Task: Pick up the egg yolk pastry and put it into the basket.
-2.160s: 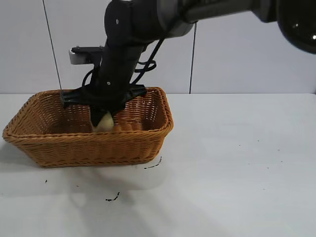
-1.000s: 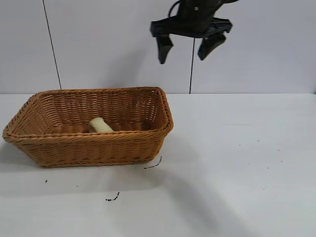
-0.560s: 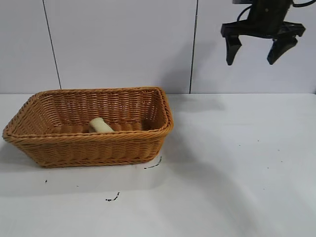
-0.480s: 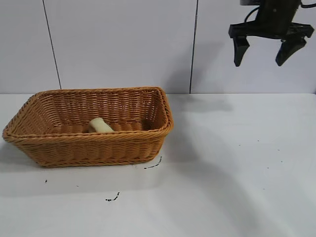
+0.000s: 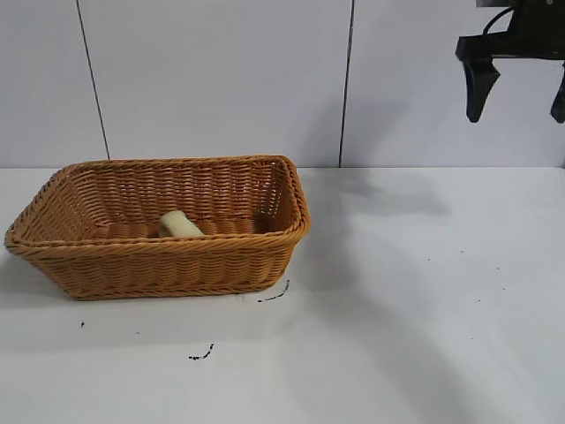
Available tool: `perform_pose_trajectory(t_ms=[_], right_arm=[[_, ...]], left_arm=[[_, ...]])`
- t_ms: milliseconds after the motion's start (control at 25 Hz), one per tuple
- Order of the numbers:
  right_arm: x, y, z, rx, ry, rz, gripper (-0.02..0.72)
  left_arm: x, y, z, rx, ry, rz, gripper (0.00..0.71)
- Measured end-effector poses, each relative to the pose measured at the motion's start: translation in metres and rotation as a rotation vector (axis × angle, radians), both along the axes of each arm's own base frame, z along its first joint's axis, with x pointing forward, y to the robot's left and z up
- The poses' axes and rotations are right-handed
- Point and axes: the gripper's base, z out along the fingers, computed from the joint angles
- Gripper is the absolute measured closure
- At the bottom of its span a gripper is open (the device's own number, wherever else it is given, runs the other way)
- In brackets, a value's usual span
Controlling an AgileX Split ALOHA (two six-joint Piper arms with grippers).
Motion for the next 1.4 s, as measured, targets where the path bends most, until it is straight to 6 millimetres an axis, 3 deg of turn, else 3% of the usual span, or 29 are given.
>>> perform_pose_trajectory(t_ms=[240, 360, 720, 960, 1080, 1400], right_arm=[[-0.100, 0.001, 0.025, 0.011, -0.051, 0.038, 0.008], [-0.149, 0.002, 0.028, 0.015, -0.093, 0.040, 0.008], [-0.286, 0.004, 0.000, 0.047, -0.322, 0.044, 0.008], [-0.337, 0.005, -0.031, 0.066, -0.597, 0.050, 0.008], [-0.352, 0.005, -0.033, 0.066, -0.748, 0.052, 0.008], [-0.360, 0.005, -0.037, 0.065, -0.833, 0.053, 0.008]], left_arm=[[0.000, 0.000, 0.000, 0.000, 0.000, 0.000, 0.017], [0.000, 0.000, 0.000, 0.000, 0.000, 0.000, 0.017], [0.000, 0.000, 0.000, 0.000, 0.000, 0.000, 0.017], [0.000, 0.000, 0.000, 0.000, 0.000, 0.000, 0.017], [0.000, 0.000, 0.000, 0.000, 0.000, 0.000, 0.017], [0.000, 0.000, 0.000, 0.000, 0.000, 0.000, 0.017]])
